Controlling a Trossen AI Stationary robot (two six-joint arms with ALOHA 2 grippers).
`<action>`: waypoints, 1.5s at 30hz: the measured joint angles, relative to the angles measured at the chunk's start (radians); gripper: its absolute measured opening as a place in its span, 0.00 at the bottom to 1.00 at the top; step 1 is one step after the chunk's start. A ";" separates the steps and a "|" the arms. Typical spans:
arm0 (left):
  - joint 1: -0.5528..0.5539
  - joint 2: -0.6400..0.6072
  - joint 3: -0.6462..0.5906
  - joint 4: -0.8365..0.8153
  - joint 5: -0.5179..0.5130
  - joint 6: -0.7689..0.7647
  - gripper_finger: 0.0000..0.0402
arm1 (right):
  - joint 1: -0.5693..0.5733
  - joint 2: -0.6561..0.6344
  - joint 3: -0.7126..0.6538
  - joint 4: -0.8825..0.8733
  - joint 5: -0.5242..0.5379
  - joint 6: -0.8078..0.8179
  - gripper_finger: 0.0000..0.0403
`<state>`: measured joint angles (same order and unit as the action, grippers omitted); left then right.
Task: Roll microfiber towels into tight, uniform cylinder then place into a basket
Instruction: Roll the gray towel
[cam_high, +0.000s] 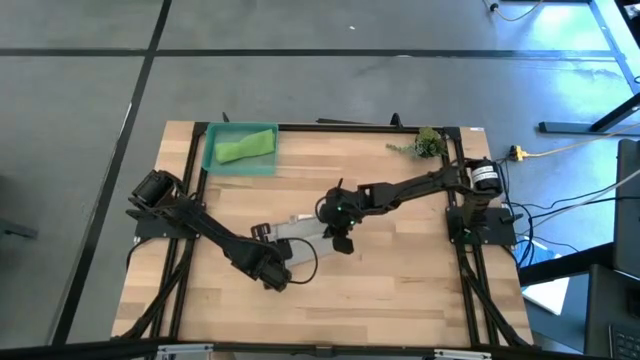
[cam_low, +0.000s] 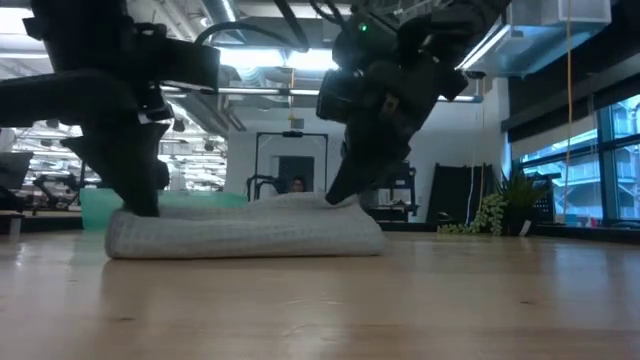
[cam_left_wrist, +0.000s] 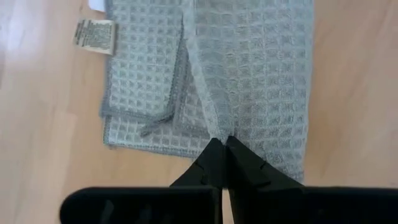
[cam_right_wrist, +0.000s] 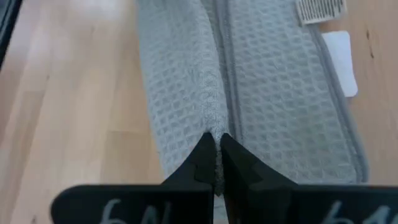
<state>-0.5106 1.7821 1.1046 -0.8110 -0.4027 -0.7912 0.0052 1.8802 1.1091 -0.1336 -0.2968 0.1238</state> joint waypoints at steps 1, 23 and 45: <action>0.000 0.000 0.000 0.000 -0.006 -0.010 0.00 | -0.002 0.006 0.000 -0.002 0.001 0.001 0.02; 0.091 0.015 0.000 0.004 -0.018 -0.014 0.03 | -0.005 0.051 -0.001 -0.021 0.069 -0.029 0.08; 0.104 0.005 0.000 0.012 -0.032 0.061 0.26 | -0.048 0.051 0.060 -0.091 0.095 -0.051 0.41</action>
<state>-0.4067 1.7874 1.1046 -0.7994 -0.4345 -0.7300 -0.0429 1.9316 1.1689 -0.2242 -0.2020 0.0731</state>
